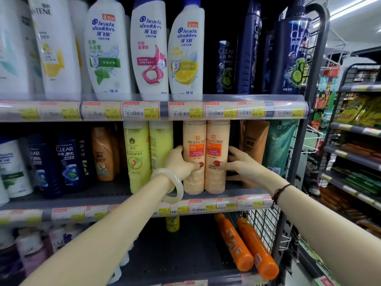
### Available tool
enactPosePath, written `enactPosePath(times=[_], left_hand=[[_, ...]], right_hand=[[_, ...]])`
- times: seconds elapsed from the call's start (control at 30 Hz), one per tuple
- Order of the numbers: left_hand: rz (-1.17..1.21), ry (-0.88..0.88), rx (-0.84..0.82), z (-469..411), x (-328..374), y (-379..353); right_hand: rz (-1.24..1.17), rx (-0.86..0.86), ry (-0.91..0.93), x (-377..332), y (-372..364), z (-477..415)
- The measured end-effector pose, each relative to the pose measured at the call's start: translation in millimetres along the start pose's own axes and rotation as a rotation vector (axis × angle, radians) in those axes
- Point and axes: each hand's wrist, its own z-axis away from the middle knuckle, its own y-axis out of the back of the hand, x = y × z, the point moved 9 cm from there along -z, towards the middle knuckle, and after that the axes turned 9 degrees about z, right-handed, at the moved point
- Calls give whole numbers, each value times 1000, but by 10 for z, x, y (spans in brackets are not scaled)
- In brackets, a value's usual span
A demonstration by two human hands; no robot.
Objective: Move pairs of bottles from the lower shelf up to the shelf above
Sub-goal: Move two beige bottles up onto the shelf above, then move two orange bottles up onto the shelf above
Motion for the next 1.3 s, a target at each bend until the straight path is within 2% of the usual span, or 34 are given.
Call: enactPosePath(times=[0.33, 0.57, 0.73, 0.93, 1.03, 1.17, 1.3], left_hand=[[-21, 34, 53, 115, -55, 80], [-158, -39, 101, 237, 28, 166], [-286, -96, -102, 290, 137, -37], [-541, -102, -551, 542, 86, -623], [-600, -106, -662, 650, -39, -884], [-678, -18, -837, 789, -378, -1220], [-730, 34, -853, 754, -760, -1408]], right_hand=[[261, 157, -4, -56, 71, 177], [449, 252, 27, -92, 144, 303], [571, 290, 9, -93, 161, 452], [835, 176, -77, -31, 84, 705], [962, 101, -159, 103, 28, 893], [1061, 13, -320, 502, 24, 1089], [1071, -21, -411, 947, 55, 1194]])
